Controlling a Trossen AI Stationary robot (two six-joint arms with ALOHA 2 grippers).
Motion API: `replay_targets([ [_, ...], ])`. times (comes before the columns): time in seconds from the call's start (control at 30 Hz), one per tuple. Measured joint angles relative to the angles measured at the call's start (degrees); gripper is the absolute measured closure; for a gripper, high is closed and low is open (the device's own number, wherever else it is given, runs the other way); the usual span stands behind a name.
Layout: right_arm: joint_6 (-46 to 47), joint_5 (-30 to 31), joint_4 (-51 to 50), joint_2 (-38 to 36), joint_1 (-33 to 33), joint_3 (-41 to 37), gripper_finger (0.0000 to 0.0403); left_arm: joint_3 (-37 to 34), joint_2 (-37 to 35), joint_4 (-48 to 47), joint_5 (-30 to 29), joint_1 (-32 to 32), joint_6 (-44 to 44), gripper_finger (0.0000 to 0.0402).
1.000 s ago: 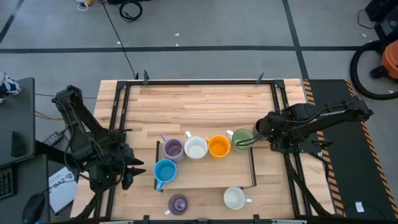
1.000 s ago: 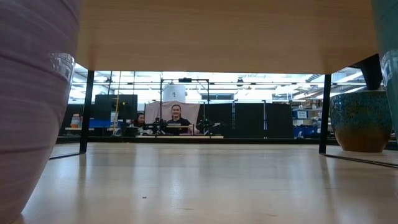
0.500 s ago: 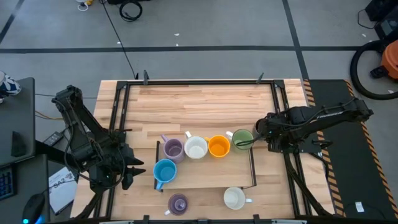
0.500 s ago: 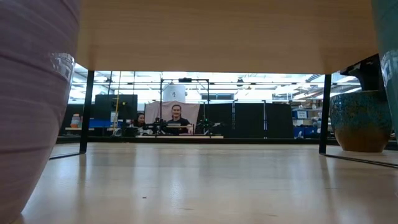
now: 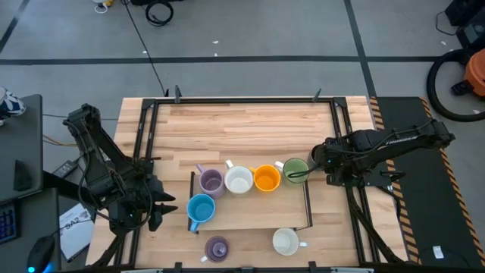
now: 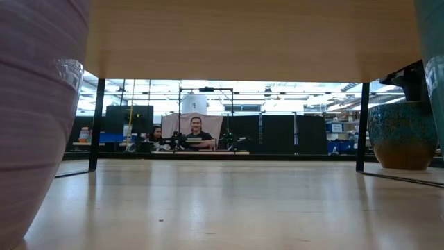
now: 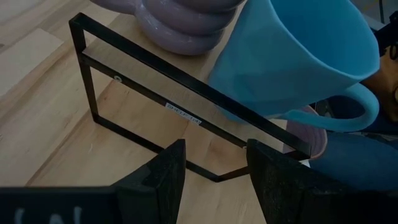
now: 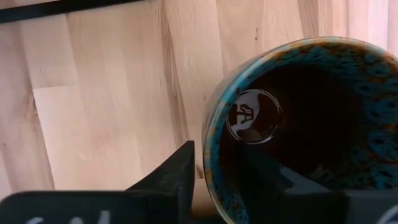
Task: Place coffee mugs
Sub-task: Put the brown blue mug on the shelf
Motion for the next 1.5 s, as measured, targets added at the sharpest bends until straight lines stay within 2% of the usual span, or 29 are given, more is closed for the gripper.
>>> replay_targets([
  [0.27,-0.1,-0.2,0.1,0.0,0.0,0.0,0.0351,0.0,0.0,0.0,0.0,0.0,0.0,0.0225],
  [0.37,-0.1,-0.1,0.1,0.0,0.0,0.0,0.0364,0.0,0.0,0.0,0.0,0.0,0.0,0.0225],
  [0.6,0.0,-0.7,0.9,0.0,0.0,-0.1,0.0350,0.0,0.0,0.0,0.0,0.0,0.0,0.0225],
  [0.97,0.2,-1.8,0.4,0.0,0.0,0.6,0.0364,0.0,0.0,0.0,0.0,0.0,0.0,0.0225],
  [1.5,3.2,-4.0,-11.3,0.0,0.0,13.8,0.0364,0.0,0.0,0.0,0.0,0.0,0.0,0.0225],
])
